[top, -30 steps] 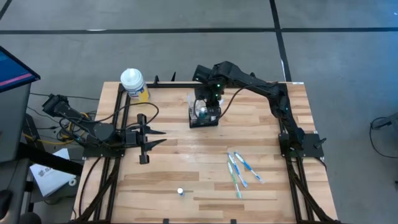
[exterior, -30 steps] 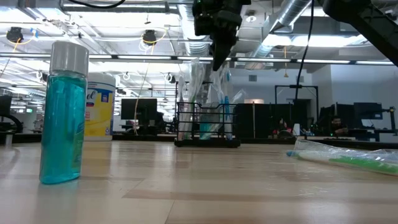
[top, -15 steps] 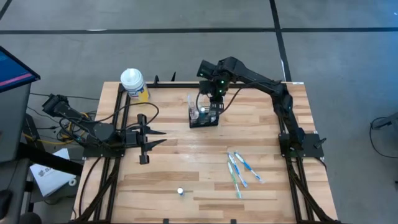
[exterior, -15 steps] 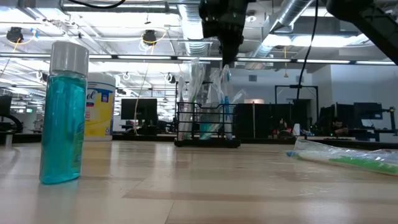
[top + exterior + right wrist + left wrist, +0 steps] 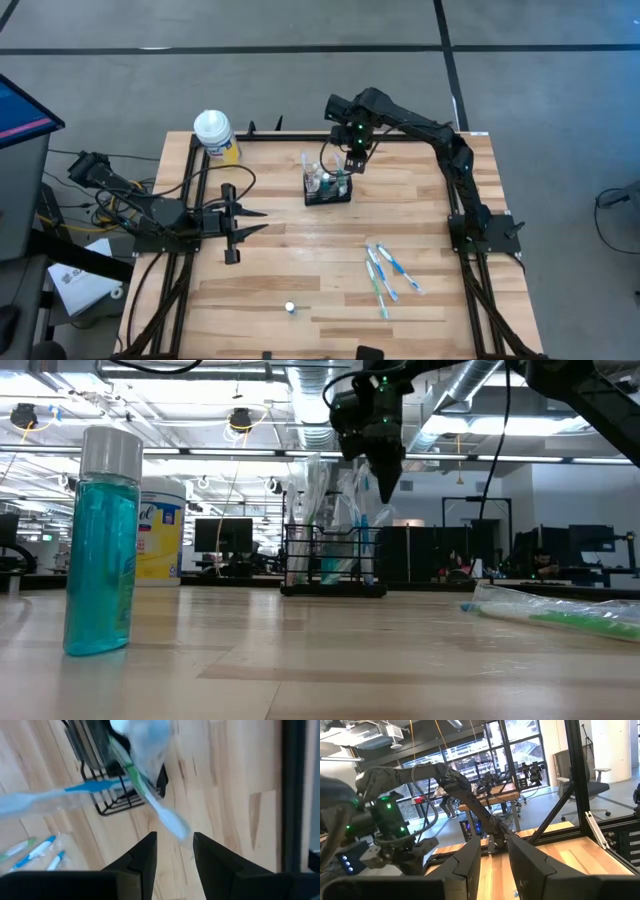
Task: Pick & Place toothbrushing station
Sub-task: Adjust the green toothbrush in the black mesh organizer, then put the blue toothbrush into the black mesh organizer
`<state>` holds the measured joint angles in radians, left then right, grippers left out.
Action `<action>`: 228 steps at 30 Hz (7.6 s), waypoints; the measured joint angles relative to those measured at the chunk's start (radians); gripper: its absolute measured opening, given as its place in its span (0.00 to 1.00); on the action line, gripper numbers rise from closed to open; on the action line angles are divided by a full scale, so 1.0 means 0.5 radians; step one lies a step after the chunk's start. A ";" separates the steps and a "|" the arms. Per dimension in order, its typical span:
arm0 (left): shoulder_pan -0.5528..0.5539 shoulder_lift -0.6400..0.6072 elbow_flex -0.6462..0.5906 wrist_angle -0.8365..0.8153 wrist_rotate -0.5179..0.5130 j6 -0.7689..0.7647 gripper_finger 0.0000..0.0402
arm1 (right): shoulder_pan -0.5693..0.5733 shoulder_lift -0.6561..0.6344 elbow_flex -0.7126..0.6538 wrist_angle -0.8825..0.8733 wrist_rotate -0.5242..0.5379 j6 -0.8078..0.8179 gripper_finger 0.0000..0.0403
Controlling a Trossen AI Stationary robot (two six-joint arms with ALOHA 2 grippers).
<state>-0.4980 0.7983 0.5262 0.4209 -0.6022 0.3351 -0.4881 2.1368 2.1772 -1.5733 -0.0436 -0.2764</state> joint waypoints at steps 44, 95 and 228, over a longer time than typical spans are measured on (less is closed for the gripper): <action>0.000 0.000 0.000 -0.037 0.000 -0.005 0.23 | 0.021 0.047 -0.015 0.004 0.262 -0.150 0.00; 0.000 0.000 0.000 -0.042 0.000 0.002 0.23 | 0.351 -0.018 0.359 0.006 0.736 -0.173 0.00; 0.000 0.000 0.001 -0.041 -0.016 -0.006 0.23 | 2.586 -1.351 -2.838 1.691 0.045 3.793 0.23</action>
<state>-0.4980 0.7984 0.5266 0.4004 -0.6102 0.3322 0.8047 1.4612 0.7582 -0.7275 -0.0213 1.6199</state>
